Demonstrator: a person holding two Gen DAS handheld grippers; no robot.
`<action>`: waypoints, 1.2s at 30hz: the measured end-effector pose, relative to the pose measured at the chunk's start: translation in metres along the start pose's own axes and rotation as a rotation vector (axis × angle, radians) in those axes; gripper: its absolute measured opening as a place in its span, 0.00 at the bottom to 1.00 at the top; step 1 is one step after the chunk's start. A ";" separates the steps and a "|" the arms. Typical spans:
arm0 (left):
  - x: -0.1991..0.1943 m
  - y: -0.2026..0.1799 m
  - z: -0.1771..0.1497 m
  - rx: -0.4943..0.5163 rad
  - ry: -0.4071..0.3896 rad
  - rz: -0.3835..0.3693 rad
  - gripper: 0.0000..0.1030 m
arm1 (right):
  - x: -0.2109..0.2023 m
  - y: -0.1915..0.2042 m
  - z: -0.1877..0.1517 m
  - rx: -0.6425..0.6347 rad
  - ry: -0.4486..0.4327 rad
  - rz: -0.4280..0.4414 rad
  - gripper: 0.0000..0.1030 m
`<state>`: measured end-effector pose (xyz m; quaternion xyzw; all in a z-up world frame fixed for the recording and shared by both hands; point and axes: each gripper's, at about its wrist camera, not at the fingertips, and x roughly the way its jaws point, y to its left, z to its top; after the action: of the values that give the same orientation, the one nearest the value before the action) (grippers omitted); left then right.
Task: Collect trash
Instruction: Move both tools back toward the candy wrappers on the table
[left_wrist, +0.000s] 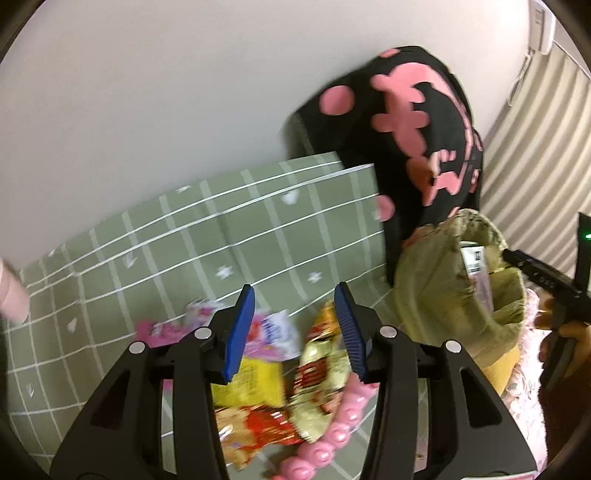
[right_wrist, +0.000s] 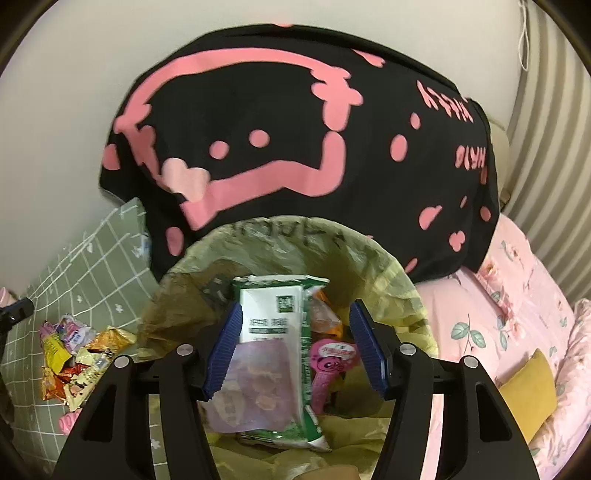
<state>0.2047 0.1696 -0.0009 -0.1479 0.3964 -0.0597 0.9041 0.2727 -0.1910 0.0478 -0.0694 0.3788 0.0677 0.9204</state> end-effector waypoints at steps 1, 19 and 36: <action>0.000 0.005 -0.003 -0.006 0.004 0.009 0.42 | -0.003 0.004 0.001 -0.005 -0.008 0.011 0.55; 0.012 0.066 -0.056 -0.071 0.123 0.170 0.42 | -0.009 0.126 -0.011 -0.153 -0.008 0.287 0.55; -0.024 0.095 -0.058 -0.126 0.065 0.244 0.42 | 0.026 0.153 -0.064 -0.195 0.105 0.343 0.55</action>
<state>0.1443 0.2522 -0.0513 -0.1530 0.4436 0.0708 0.8802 0.2199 -0.0501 -0.0273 -0.0963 0.4240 0.2560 0.8633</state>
